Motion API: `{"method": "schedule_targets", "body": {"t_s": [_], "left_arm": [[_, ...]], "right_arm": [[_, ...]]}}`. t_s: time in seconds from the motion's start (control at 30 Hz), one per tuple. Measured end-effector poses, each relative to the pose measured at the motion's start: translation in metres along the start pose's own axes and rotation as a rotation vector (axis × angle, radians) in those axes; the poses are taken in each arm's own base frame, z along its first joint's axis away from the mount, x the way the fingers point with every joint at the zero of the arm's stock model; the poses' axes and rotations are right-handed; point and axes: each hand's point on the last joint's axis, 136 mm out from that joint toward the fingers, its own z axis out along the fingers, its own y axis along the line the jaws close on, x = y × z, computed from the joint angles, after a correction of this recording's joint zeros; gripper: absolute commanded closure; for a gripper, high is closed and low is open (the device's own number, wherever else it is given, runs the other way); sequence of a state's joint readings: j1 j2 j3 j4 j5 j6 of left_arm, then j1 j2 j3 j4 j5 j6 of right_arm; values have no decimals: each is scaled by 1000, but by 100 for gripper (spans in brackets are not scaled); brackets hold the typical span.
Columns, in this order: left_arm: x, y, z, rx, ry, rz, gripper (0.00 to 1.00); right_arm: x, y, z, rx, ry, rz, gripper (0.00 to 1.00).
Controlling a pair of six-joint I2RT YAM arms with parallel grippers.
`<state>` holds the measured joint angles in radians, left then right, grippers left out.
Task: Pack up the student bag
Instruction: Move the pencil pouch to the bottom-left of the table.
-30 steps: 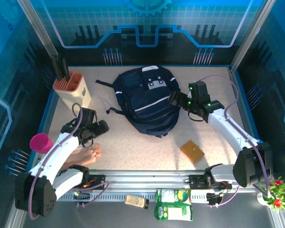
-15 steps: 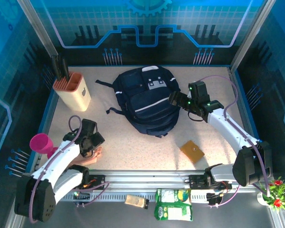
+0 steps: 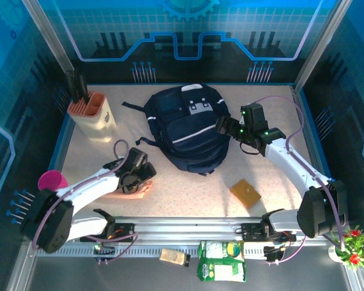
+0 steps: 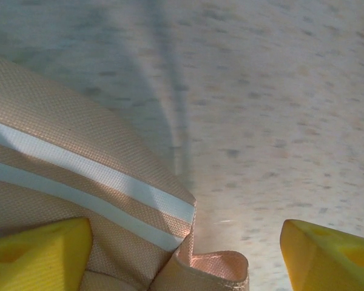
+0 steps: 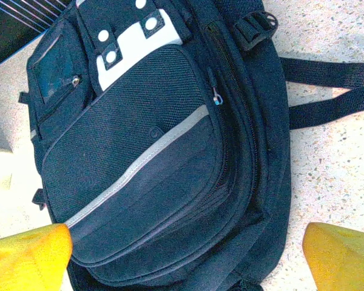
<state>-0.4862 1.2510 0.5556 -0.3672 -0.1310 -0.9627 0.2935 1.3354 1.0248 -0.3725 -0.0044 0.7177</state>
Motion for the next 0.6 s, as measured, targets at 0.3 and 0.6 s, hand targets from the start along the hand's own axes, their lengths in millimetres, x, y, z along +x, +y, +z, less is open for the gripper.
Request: {"method": "schedule_targets", "body": {"t_s": [0.3,0.6], "left_arm": [[8,-84,12,111,80,150,17],[-41,-54,-50,80,-45,74,18]], "right_arm": [[1,1,0,-7,4,-4,5],[13,34,5,-78,28,-132,1]]}}
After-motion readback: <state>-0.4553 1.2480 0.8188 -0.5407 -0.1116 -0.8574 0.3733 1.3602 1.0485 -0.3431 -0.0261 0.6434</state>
